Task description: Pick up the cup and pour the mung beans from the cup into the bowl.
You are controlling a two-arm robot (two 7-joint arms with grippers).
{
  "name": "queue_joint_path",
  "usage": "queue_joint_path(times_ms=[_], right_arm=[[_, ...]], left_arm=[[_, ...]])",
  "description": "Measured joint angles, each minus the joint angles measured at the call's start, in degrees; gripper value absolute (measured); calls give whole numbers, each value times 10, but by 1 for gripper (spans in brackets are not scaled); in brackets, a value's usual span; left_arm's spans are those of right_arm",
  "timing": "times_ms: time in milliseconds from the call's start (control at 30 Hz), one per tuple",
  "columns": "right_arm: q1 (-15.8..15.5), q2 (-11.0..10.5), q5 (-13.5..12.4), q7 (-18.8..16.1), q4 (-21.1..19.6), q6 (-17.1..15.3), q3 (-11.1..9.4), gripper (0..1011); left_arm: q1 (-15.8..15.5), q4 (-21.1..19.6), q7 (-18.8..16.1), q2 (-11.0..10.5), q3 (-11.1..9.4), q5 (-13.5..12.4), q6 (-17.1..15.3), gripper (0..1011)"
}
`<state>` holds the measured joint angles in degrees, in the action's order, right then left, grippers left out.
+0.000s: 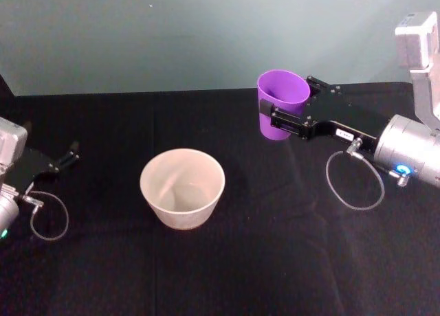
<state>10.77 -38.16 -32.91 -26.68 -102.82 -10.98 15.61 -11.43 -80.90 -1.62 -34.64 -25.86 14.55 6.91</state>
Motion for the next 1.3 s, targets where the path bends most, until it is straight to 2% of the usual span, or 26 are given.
queue_joint_path(times_ms=[1300], right_arm=[[0,0,0,0,0,0,0,729]], left_arm=[[0,0,0,0,0,0,0,1000]])
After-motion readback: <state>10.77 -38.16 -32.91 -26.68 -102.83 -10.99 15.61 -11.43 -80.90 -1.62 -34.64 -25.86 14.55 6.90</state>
